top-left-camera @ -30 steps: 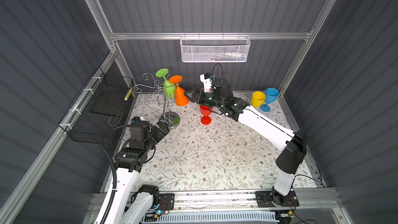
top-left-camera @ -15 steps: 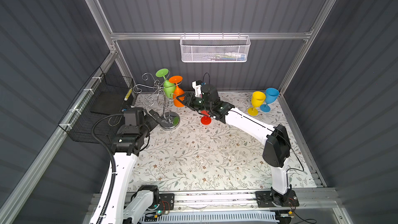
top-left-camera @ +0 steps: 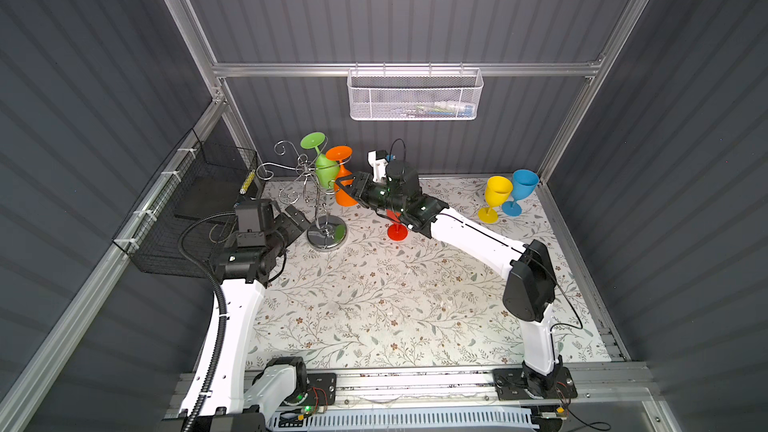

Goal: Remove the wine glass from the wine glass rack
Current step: 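Position the right gripper at the orange glass foot while the left gripper nears the rack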

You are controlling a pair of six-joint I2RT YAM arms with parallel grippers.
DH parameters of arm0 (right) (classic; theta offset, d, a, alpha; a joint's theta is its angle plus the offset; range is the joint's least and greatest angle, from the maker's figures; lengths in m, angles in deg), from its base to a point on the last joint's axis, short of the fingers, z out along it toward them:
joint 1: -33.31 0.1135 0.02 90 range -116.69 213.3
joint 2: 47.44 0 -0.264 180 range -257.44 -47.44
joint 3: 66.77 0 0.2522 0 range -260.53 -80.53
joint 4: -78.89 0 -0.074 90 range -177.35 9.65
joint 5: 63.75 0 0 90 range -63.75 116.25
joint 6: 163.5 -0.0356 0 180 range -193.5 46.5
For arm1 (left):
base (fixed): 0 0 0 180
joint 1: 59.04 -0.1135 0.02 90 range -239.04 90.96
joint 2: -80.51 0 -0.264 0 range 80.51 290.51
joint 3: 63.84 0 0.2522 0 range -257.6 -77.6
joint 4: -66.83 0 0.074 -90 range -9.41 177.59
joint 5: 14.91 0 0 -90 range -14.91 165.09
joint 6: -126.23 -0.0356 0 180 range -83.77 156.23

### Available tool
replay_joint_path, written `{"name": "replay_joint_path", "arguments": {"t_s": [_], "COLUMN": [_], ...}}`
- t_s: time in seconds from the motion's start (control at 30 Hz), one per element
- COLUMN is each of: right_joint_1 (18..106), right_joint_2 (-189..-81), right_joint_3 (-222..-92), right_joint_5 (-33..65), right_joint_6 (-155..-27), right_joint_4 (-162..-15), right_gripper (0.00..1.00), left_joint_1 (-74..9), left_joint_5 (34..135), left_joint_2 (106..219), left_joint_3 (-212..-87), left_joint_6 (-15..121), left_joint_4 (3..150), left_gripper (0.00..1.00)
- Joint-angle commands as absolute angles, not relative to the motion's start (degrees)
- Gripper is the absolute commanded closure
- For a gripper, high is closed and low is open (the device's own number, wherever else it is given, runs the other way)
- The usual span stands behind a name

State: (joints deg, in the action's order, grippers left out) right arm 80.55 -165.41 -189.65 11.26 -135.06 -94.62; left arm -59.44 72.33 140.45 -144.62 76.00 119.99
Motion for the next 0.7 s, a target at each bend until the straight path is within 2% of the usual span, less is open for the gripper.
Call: {"name": "replay_joint_path", "arguments": {"t_s": [0.0, 0.37, 0.67], "right_joint_1": [81.03, 81.12, 81.94], "right_joint_2": [-167.22, -169.22, -169.21], "right_joint_3": [-192.11, -189.14, -187.85], "right_joint_5": [12.26, 14.53, 17.06], "right_joint_6": [-135.81, -141.33, -142.42], "right_joint_4": [-95.59, -107.49, -111.87], "right_gripper": [0.54, 0.69, 0.86], "left_joint_1": [-60.43, -63.11, -65.93], "left_joint_5": [73.92, 76.80, 79.98], "left_joint_2": [140.96, 143.93, 146.40], "left_joint_3": [-146.79, -146.86, -147.58], "left_joint_6": [74.45, 74.82, 75.02], "left_joint_4": [119.02, 116.82, 114.78], "left_gripper": [0.00, 0.00, 0.00]}}
